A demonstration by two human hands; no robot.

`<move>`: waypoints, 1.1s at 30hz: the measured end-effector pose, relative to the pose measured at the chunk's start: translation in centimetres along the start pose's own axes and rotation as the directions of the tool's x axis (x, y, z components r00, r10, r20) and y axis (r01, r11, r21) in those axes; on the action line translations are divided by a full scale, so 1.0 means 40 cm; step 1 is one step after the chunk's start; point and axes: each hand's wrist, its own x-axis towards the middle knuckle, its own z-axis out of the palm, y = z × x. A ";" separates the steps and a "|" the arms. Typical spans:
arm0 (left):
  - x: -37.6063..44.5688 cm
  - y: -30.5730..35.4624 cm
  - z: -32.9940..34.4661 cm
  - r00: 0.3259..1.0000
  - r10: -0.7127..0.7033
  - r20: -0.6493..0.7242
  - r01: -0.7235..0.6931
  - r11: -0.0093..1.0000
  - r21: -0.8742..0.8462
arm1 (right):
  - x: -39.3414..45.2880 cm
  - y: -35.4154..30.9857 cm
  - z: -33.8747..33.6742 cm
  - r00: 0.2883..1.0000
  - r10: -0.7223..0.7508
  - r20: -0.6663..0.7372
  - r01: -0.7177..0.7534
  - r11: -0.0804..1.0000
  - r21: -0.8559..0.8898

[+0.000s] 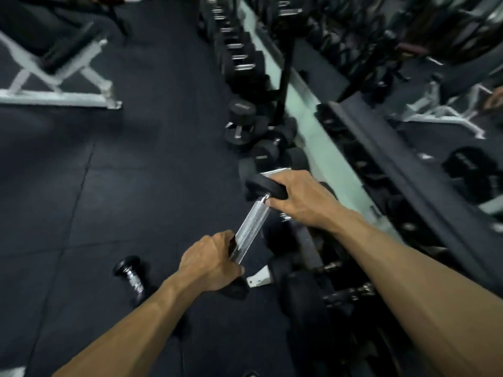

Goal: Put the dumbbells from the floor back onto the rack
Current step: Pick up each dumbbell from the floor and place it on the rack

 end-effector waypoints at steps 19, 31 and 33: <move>0.343 0.852 0.186 0.848 0.397 0.351 -0.438 0.898 0.043 | -0.322 0.693 -0.513 0.882 0.452 -0.136 -0.462 0.885 -0.055; 0.446 1.044 0.318 0.812 0.356 0.463 -0.420 0.907 0.039 | -0.428 0.934 -0.501 0.768 0.624 -0.142 -0.616 0.781 0.102; 0.464 1.044 0.317 0.808 0.341 0.481 -0.409 0.912 0.040 | -0.421 0.950 -0.495 0.761 0.637 -0.124 -0.623 0.771 0.135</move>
